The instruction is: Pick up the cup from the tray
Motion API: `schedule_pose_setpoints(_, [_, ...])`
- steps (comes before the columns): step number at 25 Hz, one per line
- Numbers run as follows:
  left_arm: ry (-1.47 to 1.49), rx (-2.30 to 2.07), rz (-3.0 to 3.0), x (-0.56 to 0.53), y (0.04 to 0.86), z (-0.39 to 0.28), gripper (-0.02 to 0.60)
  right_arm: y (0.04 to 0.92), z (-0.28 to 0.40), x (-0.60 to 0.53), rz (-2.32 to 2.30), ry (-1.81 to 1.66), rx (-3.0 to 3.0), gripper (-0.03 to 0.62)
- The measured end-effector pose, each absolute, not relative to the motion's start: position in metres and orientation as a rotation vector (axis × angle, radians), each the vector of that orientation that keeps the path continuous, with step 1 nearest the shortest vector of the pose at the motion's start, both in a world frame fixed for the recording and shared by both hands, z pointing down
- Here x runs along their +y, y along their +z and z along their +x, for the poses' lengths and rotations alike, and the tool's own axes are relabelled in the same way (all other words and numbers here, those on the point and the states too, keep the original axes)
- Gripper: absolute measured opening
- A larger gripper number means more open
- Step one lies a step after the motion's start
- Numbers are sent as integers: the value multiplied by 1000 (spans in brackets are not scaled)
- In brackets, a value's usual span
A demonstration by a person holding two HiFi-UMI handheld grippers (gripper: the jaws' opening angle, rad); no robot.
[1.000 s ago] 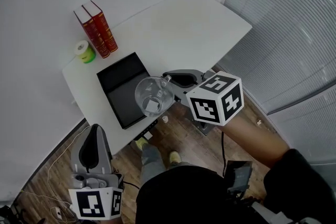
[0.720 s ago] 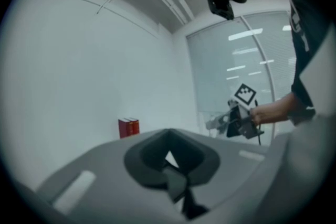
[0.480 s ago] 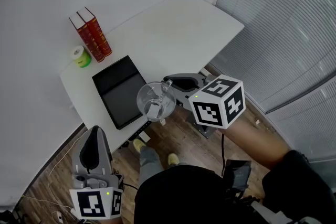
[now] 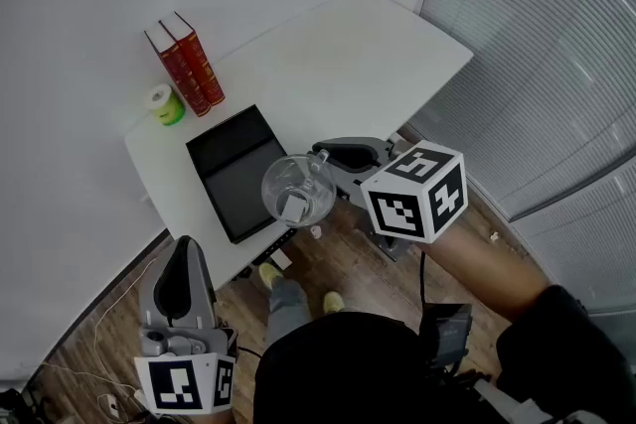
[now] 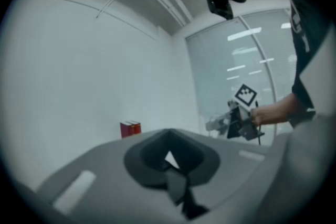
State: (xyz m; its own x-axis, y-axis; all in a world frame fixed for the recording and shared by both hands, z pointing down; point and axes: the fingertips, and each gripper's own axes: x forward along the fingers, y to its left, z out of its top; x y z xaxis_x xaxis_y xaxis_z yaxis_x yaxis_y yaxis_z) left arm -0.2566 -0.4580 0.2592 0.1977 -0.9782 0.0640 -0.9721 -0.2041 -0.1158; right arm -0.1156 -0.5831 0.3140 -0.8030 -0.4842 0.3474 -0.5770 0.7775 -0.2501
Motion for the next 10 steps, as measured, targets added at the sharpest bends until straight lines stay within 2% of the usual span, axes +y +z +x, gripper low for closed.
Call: schedule_pose_setpoints(10, [-185, 1960, -2374, -457, 262, -260, -3, 319, -120, -585, 806, 499, -2708, 54])
